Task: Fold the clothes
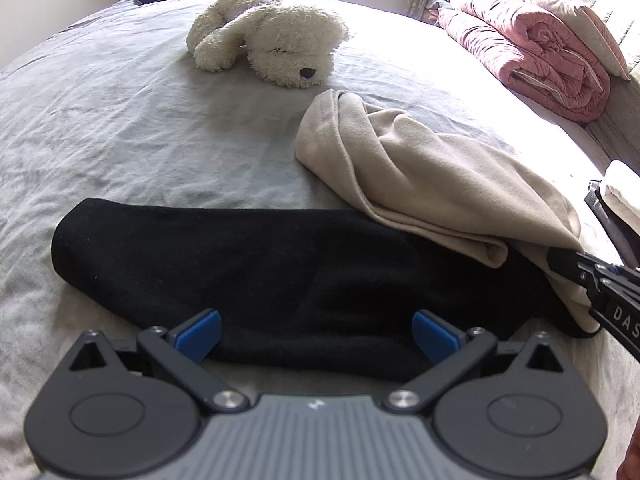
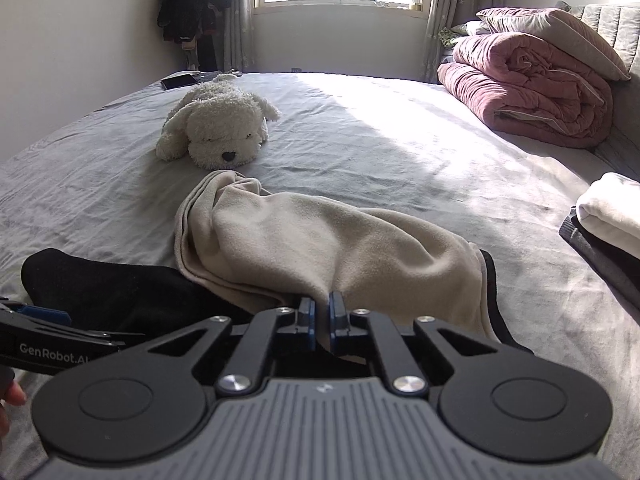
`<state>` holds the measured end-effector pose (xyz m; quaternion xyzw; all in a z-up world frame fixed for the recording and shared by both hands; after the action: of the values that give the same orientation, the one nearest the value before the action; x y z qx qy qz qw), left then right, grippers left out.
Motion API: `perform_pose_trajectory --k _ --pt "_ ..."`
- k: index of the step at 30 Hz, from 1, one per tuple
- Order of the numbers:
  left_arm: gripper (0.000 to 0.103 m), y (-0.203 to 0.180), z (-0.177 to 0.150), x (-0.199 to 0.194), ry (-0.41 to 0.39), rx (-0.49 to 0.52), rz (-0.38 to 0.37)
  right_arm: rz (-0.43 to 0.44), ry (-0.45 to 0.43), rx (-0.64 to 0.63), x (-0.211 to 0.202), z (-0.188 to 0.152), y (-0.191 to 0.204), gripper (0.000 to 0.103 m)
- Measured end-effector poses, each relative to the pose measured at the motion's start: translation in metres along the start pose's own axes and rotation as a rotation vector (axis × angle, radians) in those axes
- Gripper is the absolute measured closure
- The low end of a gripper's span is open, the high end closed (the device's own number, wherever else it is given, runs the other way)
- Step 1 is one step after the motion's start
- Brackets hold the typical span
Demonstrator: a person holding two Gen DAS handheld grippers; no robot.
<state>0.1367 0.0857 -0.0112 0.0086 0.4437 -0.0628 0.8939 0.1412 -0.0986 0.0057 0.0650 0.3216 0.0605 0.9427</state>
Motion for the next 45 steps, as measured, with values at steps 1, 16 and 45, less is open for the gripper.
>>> perform_pose_trajectory --k 1,16,45 --pt "0.001 0.000 -0.001 -0.001 -0.001 -0.003 -0.008 0.008 0.001 0.004 -0.003 0.000 0.000 0.096" --pt "0.003 -0.010 0.008 -0.009 -0.073 -0.113 -0.173 0.108 0.095 0.007 -0.045 -0.035 -0.004 0.103" --pt "0.090 -0.026 0.044 0.033 -0.246 -0.397 -0.408 0.042 0.114 0.140 -0.043 -0.037 -0.052 0.051"
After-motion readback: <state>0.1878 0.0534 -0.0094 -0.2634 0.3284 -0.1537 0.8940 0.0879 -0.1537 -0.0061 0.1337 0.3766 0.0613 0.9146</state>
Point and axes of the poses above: each gripper's, at about its wrist camera, not at the fingertips, and x roughly the way its jaws point, y to its left, z to its top, the point moved 7 cm from there along x, roughly the way its jaws point, and after that the axes turned 12 degrees about x, right-handed, at the moved point
